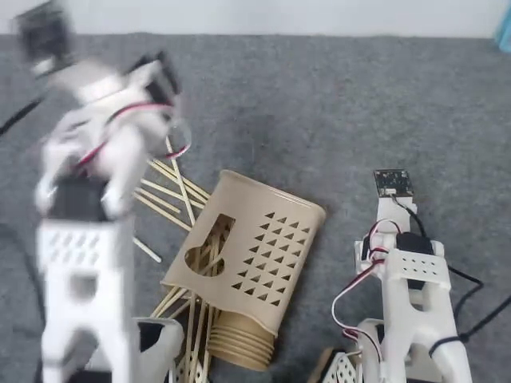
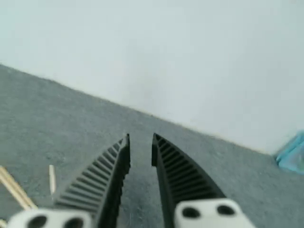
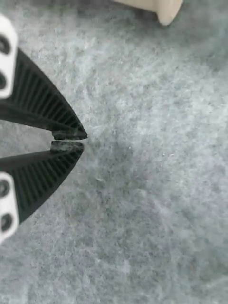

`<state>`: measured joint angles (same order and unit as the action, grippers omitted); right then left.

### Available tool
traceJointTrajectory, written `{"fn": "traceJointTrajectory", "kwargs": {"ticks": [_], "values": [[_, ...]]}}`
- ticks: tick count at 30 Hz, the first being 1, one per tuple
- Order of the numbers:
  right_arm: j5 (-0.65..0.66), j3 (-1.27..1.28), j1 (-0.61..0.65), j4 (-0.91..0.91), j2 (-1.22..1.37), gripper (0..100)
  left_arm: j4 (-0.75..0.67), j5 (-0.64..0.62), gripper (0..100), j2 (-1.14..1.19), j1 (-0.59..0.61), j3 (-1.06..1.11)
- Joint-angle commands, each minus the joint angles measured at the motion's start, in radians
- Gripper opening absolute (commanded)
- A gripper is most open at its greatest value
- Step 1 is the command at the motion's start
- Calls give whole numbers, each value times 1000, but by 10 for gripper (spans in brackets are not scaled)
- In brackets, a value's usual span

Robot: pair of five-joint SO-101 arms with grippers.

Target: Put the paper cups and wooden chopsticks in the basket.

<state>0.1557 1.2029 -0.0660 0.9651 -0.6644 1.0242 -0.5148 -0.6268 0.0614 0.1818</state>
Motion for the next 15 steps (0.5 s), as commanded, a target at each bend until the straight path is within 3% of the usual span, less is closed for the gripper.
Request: {"fn": "traceJointTrajectory", "kwargs": {"ticks": [1,5,11,15], "values": [[14,-43,18,61,-36,27,107,-9,80,-150,89,28],[25,-126,87,185,-54,28,138,-9,80,-236,278,130],[241,-215,232,387,-272,32,78,41,81,-394,511,366],[301,-324,341,541,-463,82,55,92,81,-462,632,501]]}}
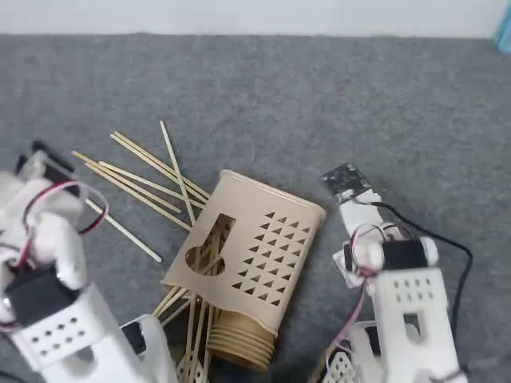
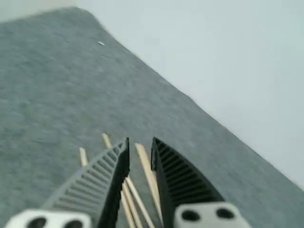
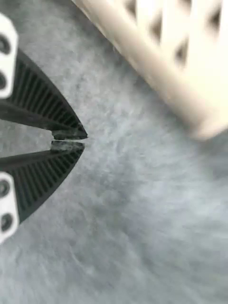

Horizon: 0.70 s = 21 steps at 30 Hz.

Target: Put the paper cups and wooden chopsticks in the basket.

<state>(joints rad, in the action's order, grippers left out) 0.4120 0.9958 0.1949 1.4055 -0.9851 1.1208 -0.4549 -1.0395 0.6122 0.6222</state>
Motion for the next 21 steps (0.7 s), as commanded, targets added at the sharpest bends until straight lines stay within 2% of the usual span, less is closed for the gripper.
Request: {"fn": "traceJointTrajectory", "kwargs": {"ticks": [1,6,11,16,21], "values": [[37,-135,122,125,-182,117,-43,34,83,-51,117,82],[-9,-206,374,202,-245,248,-164,29,83,12,321,153],[-60,-288,634,263,-145,262,-330,29,83,167,511,119],[-141,-345,858,257,-39,264,-348,29,83,325,600,27],[-207,-365,1024,140,47,264,-394,29,83,456,672,-71]]}}
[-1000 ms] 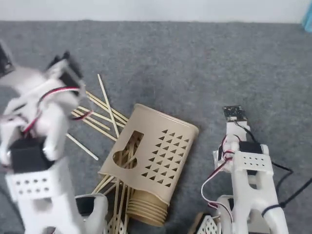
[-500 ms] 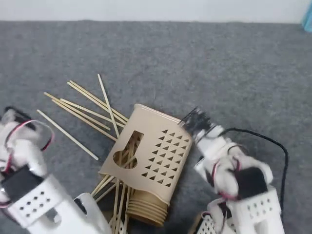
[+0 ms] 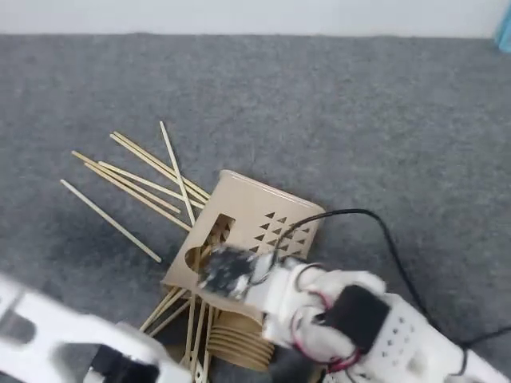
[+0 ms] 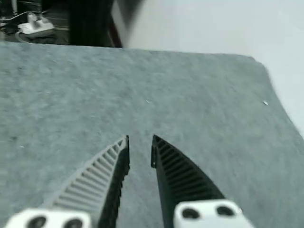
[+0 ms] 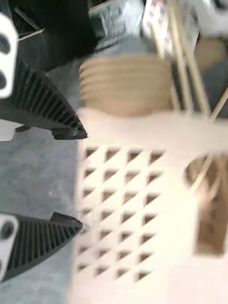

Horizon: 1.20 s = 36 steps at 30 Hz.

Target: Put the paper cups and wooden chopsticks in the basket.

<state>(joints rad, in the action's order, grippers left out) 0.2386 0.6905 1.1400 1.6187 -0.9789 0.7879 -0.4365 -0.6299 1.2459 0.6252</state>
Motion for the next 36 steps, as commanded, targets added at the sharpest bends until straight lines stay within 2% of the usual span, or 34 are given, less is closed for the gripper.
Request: {"fn": "traceJointTrajectory", "kwargs": {"ticks": [1,6,11,15,24,29,36], "values": [[-35,-60,96,-99,59,264,-91,11,83,66,52,-79],[-32,-64,183,-225,134,232,-210,11,83,157,120,-77],[-31,-64,340,-329,191,5,-310,11,83,244,170,-82],[-31,-58,444,-265,232,39,-373,11,83,308,192,-82],[9,-49,618,-120,349,8,-411,11,83,362,187,-84],[15,-29,588,-162,487,9,-411,11,82,362,186,-84],[23,-38,372,-252,503,9,-411,11,82,362,186,-85]]}}
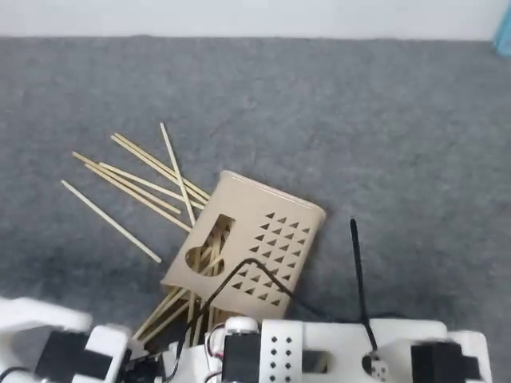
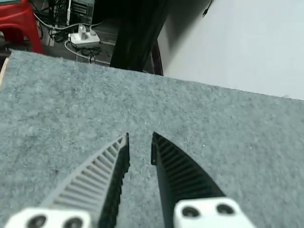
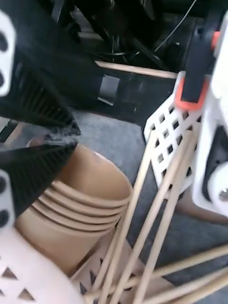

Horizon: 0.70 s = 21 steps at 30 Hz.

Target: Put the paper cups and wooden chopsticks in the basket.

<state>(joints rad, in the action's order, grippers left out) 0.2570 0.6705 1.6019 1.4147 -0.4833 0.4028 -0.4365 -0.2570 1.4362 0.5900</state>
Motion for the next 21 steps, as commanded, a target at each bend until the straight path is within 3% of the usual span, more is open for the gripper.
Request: {"fn": "traceJointTrajectory", "kwargs": {"ticks": [1,10,21], "values": [[6,-21,-134,-50,7,9,-26,11,82,-11,-5,-50],[157,-68,-458,-73,7,9,-26,11,82,-11,-5,-45],[267,-72,-676,-228,18,8,-26,11,82,-9,-5,-42]]}}
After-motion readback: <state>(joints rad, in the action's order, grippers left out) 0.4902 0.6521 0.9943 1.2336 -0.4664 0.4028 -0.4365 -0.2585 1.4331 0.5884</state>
